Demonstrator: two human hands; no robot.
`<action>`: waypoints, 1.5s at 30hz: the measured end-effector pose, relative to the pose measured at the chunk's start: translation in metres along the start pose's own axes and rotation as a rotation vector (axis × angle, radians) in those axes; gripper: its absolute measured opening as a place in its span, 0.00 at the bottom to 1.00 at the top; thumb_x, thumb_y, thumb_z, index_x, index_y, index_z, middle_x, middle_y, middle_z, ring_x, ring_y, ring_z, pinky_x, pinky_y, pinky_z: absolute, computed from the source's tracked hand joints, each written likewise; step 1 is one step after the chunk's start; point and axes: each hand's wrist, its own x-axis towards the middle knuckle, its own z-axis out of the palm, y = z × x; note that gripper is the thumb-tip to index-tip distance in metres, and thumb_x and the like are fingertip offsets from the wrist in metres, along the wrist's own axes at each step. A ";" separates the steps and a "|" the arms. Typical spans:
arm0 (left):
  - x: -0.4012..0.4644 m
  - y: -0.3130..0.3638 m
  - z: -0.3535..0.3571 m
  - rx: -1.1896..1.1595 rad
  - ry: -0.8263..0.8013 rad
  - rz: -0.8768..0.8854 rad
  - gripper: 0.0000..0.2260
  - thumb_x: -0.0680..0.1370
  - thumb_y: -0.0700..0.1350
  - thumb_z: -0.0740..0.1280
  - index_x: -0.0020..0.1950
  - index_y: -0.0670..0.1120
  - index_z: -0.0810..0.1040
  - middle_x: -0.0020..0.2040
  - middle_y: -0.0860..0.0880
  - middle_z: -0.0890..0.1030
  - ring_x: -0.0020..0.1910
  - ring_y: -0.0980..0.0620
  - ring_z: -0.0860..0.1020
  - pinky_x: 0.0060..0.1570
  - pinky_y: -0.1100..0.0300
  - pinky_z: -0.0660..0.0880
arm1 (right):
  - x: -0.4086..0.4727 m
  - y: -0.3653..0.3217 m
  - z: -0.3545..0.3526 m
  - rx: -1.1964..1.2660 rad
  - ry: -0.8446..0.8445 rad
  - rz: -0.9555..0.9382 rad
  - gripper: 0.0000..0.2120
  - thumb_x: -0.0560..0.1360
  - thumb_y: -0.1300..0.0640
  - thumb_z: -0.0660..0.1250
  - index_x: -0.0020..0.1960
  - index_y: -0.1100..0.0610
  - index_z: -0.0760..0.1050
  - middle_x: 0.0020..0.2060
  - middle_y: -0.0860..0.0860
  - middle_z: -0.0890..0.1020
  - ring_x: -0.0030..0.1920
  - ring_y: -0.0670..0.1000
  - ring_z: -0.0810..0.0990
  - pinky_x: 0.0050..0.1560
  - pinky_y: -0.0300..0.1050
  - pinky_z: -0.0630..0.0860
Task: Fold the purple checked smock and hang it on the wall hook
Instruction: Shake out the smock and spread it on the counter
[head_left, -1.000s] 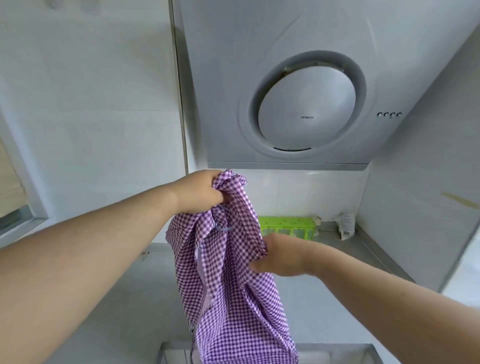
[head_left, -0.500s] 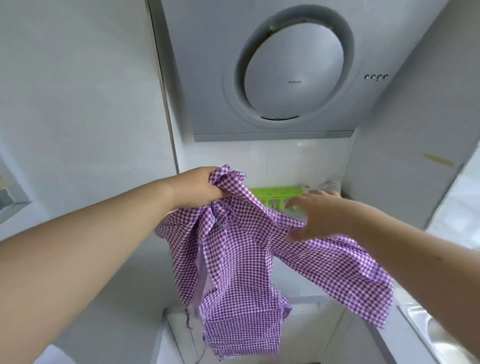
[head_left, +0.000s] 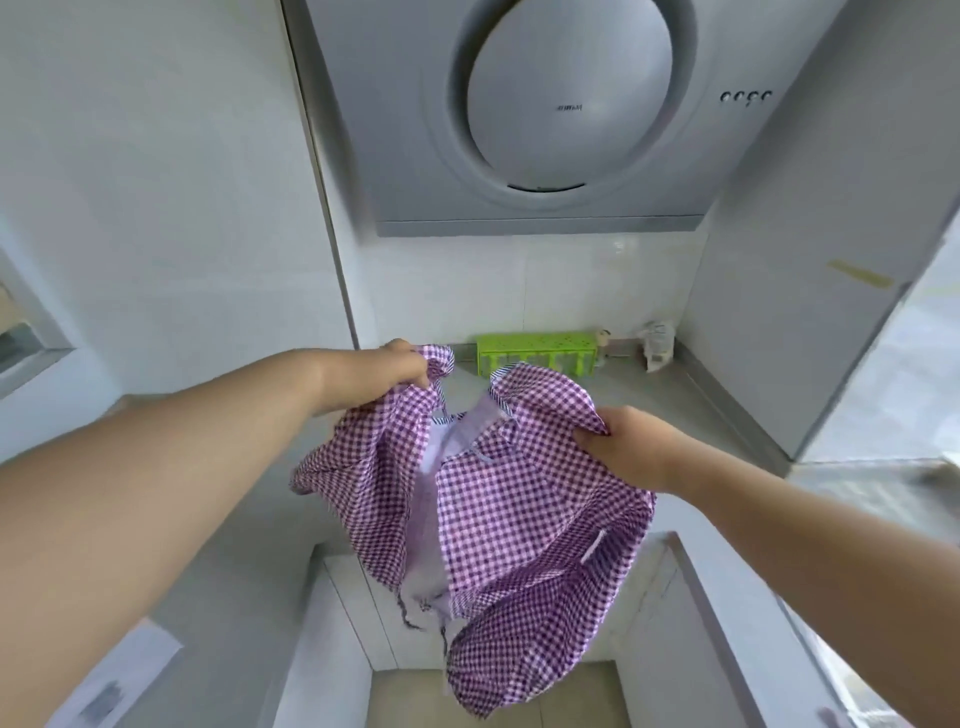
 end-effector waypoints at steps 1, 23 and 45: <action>0.000 -0.005 0.004 -0.058 -0.007 0.010 0.11 0.80 0.55 0.62 0.57 0.49 0.74 0.55 0.46 0.82 0.56 0.46 0.78 0.64 0.46 0.71 | -0.004 0.013 0.000 -0.011 -0.013 0.007 0.17 0.85 0.45 0.57 0.61 0.54 0.80 0.54 0.51 0.85 0.52 0.54 0.83 0.60 0.52 0.78; 0.000 -0.010 0.121 0.905 0.035 -0.129 0.04 0.82 0.38 0.62 0.51 0.42 0.76 0.57 0.37 0.84 0.50 0.39 0.81 0.41 0.52 0.76 | -0.021 0.127 0.024 -0.521 -0.472 0.024 0.13 0.79 0.58 0.63 0.57 0.63 0.82 0.40 0.51 0.81 0.39 0.49 0.78 0.47 0.48 0.80; 0.020 0.000 0.107 0.508 -0.123 0.041 0.11 0.84 0.54 0.65 0.47 0.50 0.81 0.47 0.49 0.85 0.46 0.50 0.83 0.52 0.51 0.79 | -0.029 0.111 -0.001 -0.096 -0.388 -0.061 0.15 0.78 0.62 0.60 0.51 0.46 0.81 0.51 0.43 0.83 0.50 0.44 0.80 0.52 0.41 0.73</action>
